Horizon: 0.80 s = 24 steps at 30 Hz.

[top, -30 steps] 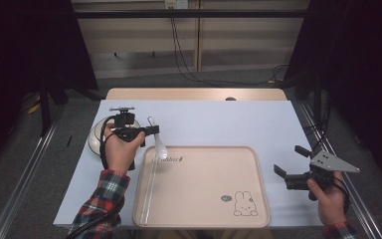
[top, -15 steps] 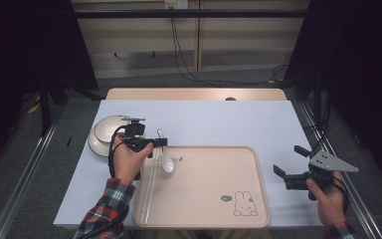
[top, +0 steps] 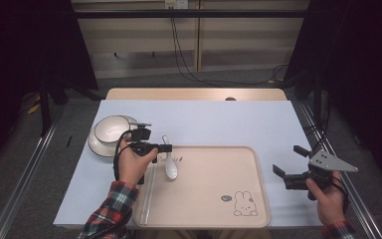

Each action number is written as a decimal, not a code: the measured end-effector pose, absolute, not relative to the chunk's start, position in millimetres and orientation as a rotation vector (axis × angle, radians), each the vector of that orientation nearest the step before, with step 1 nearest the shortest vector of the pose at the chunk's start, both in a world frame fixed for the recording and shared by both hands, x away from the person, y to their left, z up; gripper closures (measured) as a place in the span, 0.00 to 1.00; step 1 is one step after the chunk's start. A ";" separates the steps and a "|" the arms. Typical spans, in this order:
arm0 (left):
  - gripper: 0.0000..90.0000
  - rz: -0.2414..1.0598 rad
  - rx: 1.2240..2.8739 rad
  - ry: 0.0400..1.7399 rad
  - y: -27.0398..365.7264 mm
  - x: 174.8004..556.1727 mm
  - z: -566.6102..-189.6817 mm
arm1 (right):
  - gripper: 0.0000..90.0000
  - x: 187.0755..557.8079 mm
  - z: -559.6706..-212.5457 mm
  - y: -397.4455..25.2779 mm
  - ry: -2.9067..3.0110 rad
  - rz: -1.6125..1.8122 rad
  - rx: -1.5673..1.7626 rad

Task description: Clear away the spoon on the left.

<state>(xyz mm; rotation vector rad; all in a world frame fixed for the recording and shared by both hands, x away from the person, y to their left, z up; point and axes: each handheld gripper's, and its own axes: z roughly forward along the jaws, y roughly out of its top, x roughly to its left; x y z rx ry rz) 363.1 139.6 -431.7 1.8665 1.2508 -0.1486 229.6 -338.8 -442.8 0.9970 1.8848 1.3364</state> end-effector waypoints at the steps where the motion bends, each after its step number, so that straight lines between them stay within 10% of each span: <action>1: 0.96 -0.152 1.855 1.262 138.8 362.5 -432.5 | 0.00 229.2 -442.7 -339.0 1.887 1.330 0.998; 24: 0.95 -0.198 1.807 1.262 128.8 361.4 -452.5 | 0.00 230.3 -442.3 -337.4 1.894 1.333 0.986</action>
